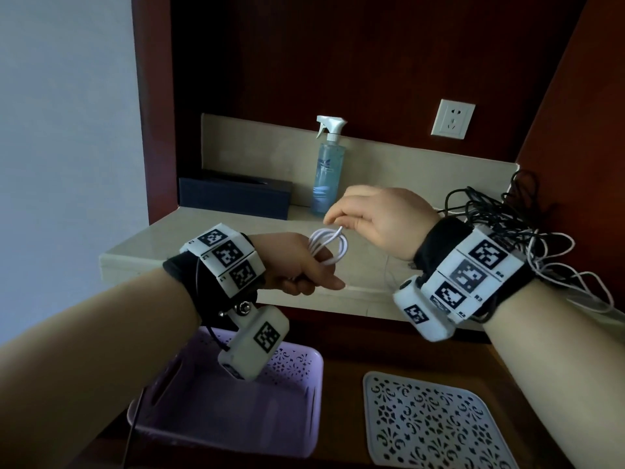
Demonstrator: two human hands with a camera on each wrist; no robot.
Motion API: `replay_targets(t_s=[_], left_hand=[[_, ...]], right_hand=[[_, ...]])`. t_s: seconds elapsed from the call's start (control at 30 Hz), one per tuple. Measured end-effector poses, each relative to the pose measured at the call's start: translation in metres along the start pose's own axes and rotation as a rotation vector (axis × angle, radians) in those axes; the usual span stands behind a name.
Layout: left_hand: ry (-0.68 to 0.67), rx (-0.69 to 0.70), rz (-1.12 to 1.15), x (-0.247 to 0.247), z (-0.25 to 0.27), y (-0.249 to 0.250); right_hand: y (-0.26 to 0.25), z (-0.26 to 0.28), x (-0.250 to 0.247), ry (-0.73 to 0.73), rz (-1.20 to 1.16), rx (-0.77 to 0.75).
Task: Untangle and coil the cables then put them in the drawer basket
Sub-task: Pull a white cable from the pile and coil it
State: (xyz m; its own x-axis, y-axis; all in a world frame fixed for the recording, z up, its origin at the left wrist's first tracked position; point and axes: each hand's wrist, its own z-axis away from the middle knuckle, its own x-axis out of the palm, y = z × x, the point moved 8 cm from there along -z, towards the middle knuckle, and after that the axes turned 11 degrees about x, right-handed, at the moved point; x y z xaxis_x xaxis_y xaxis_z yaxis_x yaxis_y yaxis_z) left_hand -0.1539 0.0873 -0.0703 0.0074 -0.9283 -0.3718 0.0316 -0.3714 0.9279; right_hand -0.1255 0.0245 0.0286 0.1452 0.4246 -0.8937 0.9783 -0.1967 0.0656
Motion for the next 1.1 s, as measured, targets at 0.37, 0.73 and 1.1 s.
replay_targets(t_s=[0.37,0.73,1.1], left_hand=[[0.061,-0.085,-0.083,-0.009,0.0,-0.001],[0.111,-0.06,-0.45,-0.011,-0.003,0.02],[0.091,-0.043,-0.169,-0.018,-0.014,0.032]], right_hand=[[-0.013,0.008,0.029,-0.159,0.709,-0.164],[0.003,0.003,0.031,-0.172,0.671,-0.123],[0.031,0.008,-0.015,-0.18,0.563,0.0]])
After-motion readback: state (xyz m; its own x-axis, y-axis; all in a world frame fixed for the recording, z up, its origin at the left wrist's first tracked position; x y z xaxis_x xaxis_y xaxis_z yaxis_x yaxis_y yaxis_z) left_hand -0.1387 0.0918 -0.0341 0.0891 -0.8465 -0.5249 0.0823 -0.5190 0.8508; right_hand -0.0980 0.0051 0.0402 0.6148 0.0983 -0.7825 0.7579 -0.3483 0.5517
